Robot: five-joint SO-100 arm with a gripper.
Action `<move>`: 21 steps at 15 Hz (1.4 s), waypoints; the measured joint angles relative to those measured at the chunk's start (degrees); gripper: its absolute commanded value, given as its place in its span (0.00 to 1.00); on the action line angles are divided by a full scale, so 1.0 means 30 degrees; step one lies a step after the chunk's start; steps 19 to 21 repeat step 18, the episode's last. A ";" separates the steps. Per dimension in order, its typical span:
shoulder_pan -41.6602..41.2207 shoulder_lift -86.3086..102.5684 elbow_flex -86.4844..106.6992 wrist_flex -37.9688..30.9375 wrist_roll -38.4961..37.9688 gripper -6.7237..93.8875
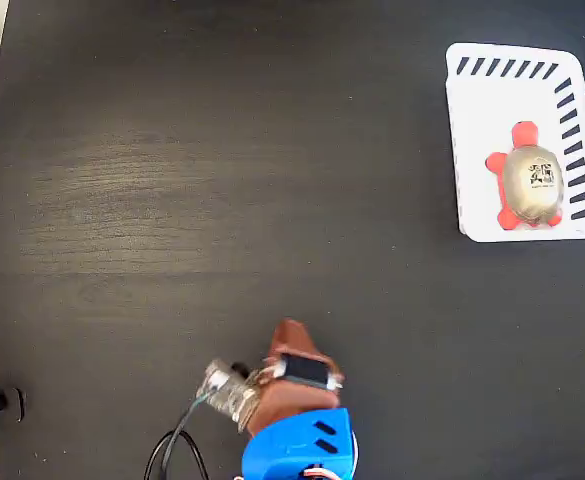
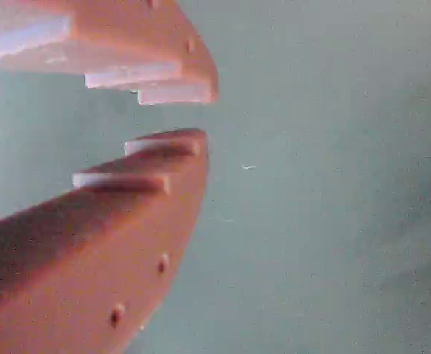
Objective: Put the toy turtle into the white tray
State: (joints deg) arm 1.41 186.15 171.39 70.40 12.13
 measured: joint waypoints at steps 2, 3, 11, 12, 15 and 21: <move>-0.0352 0.0000 -0.0234 0.0469 -0.2109 0.06; -0.0410 0.0000 -0.0234 0.0469 -0.2197 0.06; -0.0703 0.0000 -0.0234 0.0469 -0.2988 0.06; -0.0703 0.0000 -0.0234 0.0469 -0.2988 0.06; -0.0703 0.0000 -0.0234 0.0469 -0.2988 0.06; -0.0703 0.0000 -0.0234 0.0469 -0.2988 0.06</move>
